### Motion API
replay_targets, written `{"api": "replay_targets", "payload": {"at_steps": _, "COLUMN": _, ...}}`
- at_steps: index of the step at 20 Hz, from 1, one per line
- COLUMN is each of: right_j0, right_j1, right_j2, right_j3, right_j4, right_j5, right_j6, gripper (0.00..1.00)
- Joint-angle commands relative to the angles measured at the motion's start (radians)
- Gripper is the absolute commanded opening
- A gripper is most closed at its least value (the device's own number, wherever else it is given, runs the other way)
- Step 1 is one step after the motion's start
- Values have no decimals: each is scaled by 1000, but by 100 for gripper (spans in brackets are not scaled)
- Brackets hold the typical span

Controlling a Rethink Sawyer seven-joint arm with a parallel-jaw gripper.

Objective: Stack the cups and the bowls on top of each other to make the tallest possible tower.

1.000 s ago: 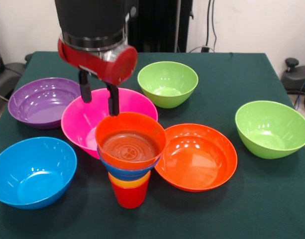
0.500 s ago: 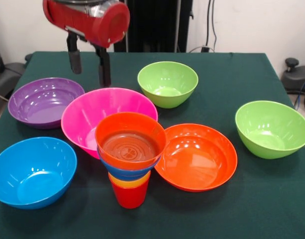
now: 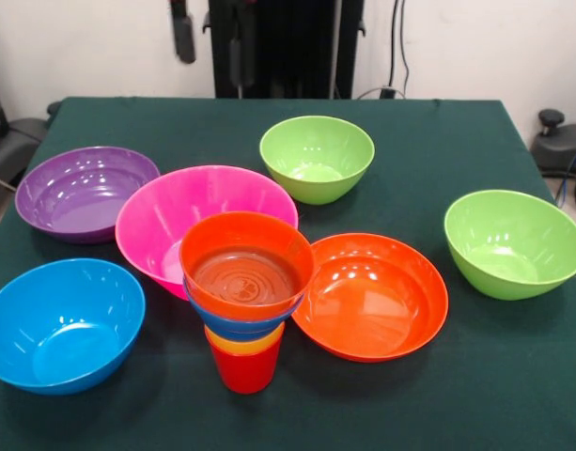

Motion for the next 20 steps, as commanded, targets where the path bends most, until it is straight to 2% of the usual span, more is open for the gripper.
{"api": "replay_targets", "payload": {"at_steps": 1, "right_j0": 56, "right_j1": -118, "right_j2": -12, "right_j3": 303, "right_j4": 5, "right_j5": -60, "right_j6": 37, "gripper": 100}}
{"api": "replay_targets", "payload": {"at_steps": 6, "right_j0": 63, "right_j1": -199, "right_j2": -22, "right_j3": 421, "right_j4": -9, "right_j5": -139, "right_j6": -13, "gripper": 100}}
{"api": "replay_targets", "payload": {"at_steps": 11, "right_j0": 29, "right_j1": -262, "right_j2": -5, "right_j3": 535, "right_j4": -9, "right_j5": -238, "right_j6": -73, "gripper": 100}}
{"api": "replay_targets", "payload": {"at_steps": 13, "right_j0": 14, "right_j1": -278, "right_j2": 2, "right_j3": 563, "right_j4": -1, "right_j5": -245, "right_j6": -84, "gripper": 100}}
{"api": "replay_targets", "payload": {"at_steps": 20, "right_j0": 19, "right_j1": -326, "right_j2": -9, "right_j3": 651, "right_j4": -28, "right_j5": -317, "right_j6": -55, "gripper": 100}}
